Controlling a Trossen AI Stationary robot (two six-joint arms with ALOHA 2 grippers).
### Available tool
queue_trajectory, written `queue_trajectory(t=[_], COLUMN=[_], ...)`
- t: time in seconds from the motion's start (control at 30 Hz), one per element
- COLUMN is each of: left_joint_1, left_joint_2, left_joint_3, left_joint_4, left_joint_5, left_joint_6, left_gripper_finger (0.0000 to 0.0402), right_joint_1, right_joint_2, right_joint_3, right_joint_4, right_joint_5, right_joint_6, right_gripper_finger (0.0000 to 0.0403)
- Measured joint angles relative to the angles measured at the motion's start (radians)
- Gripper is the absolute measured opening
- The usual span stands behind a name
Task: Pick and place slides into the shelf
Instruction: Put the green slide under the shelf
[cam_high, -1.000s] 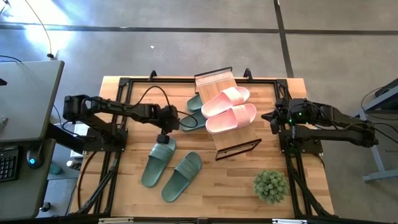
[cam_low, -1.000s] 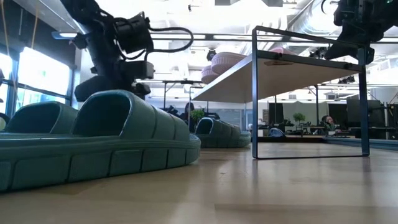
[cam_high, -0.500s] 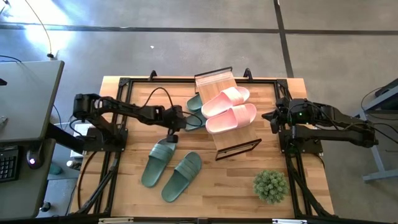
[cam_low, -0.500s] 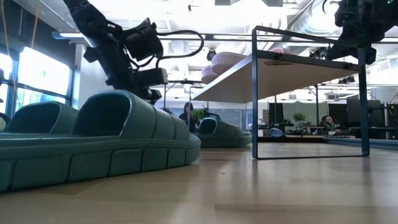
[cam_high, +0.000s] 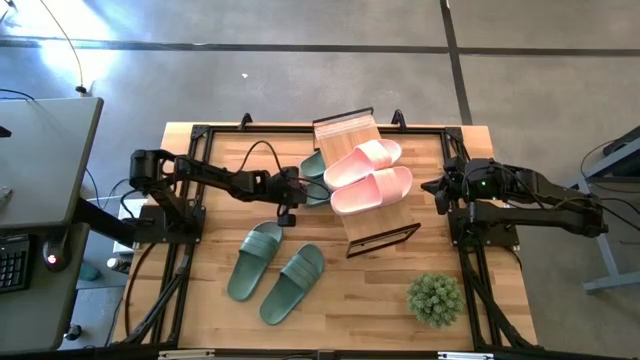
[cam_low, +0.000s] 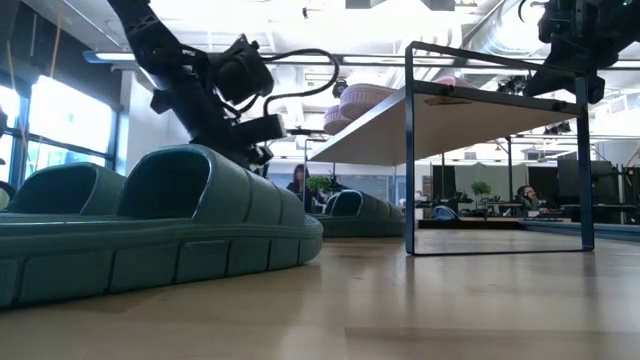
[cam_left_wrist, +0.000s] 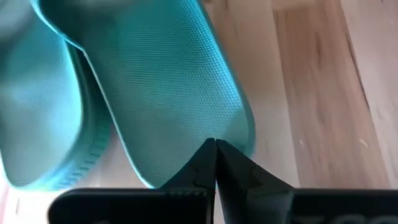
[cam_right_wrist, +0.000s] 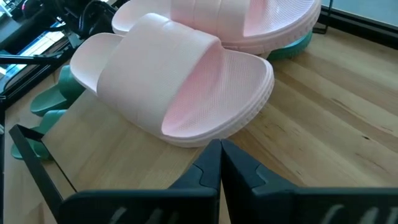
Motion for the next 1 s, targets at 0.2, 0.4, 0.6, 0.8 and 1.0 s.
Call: queue_trajectory(t=[0.2,0.4,0.6,0.8,1.0], left_joint_1=[0.001,0.000,0.000,0.000,-0.015], left_joint_2=[0.013,0.013,-0.058,-0.122,-0.090], left_joint_3=[0.023,0.023,0.024,0.024,-0.005], left_joint_4=[0.027,0.086,0.000,-0.242,-0.175], left_joint_5=[-0.062,-0.084,-0.073,-0.051,0.033], left_joint_6=[0.003,0.019,0.054,0.061,0.048], left_gripper_finger=[0.0000,0.0000,0.0000,0.0000,0.0000], right_joint_1=[0.001,0.000,0.000,0.001,0.000], right_joint_2=[0.000,0.000,0.000,0.000,0.000], right_joint_3=[0.000,0.000,0.000,0.000,0.000], right_joint_4=[0.001,0.003,0.003,0.003,0.003], right_joint_5=[0.000,0.000,-0.004,-0.010,0.000], right_joint_6=[0.001,-0.002,0.001,0.004,0.002], right_gripper_finger=[0.0000,0.0000,0.0000,0.0000,0.0000])
